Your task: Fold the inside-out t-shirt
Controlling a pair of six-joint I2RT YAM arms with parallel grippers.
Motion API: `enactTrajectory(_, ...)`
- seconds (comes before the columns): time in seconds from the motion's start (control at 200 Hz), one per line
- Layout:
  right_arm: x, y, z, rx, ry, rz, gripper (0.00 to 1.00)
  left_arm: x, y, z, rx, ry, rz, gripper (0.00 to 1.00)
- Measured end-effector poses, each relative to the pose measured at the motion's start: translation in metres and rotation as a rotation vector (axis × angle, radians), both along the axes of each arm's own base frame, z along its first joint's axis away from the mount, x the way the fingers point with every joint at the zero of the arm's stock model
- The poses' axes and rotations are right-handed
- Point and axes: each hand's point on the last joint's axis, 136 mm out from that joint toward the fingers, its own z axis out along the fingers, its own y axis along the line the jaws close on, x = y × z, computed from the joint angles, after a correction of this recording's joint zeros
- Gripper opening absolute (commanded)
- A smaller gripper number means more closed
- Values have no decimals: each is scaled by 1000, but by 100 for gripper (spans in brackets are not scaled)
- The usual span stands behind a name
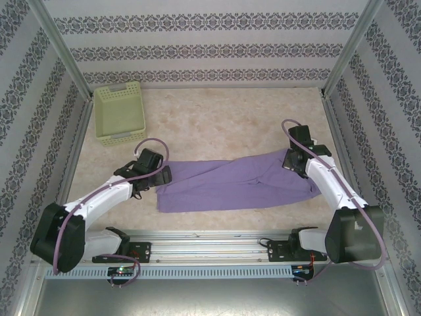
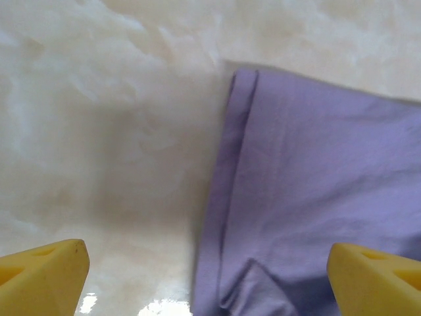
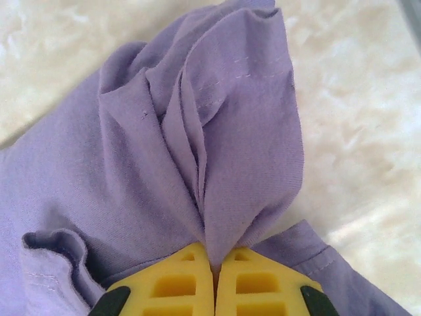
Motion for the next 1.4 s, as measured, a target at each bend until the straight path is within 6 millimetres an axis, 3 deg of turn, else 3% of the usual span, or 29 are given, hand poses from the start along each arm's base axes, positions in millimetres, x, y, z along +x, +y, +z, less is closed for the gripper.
enactTrajectory(0.26,14,9,30,-174,33,84,0,-4,-26,-25,-3,94,-79,83)
enactTrajectory(0.585,17,34,44,-282,56,198,0,0,-62,-26,-118,78,-144,63)
enactTrajectory(0.814,14,80,45,-257,26,329,0,-3,-79,-31,-157,72,-163,54)
enactTrajectory(1.189,13,150,21,-125,33,430,0,-13,-58,-21,-152,-15,-100,48)
enactTrajectory(1.404,12,201,0,-3,58,481,0,-16,-58,-32,-144,21,-103,44)
